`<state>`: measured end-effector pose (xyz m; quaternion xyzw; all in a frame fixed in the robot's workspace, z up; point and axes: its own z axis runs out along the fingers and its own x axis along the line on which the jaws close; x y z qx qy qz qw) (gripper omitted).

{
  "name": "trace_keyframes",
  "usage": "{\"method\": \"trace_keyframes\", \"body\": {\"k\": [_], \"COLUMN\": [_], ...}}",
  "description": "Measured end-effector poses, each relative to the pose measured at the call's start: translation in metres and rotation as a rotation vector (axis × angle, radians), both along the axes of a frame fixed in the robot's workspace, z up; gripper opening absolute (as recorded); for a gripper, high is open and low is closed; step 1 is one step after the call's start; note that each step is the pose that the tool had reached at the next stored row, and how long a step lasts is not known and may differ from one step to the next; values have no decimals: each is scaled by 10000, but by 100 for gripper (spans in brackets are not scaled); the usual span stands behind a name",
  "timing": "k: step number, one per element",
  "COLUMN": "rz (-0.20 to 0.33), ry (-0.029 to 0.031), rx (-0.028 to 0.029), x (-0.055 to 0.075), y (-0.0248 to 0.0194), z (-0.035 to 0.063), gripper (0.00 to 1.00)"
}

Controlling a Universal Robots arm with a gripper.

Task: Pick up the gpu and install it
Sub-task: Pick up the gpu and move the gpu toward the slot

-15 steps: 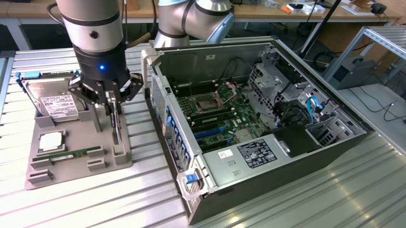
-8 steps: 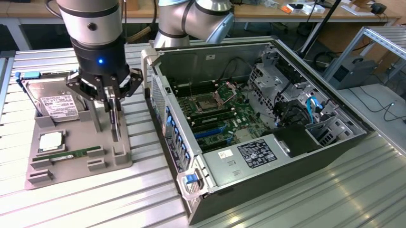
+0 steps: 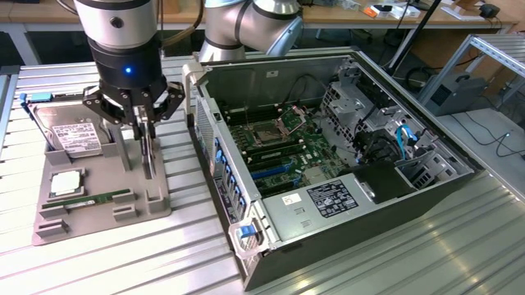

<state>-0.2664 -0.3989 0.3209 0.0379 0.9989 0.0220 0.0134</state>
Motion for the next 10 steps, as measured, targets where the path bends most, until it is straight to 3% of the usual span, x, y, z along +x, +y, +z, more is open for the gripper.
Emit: {"method": "trace_keyframes", "body": {"k": [10], "rz": [0], "ry": [0], "rx": [0], "x": [0], "y": [0], "z": [178], "gripper": [27]}}
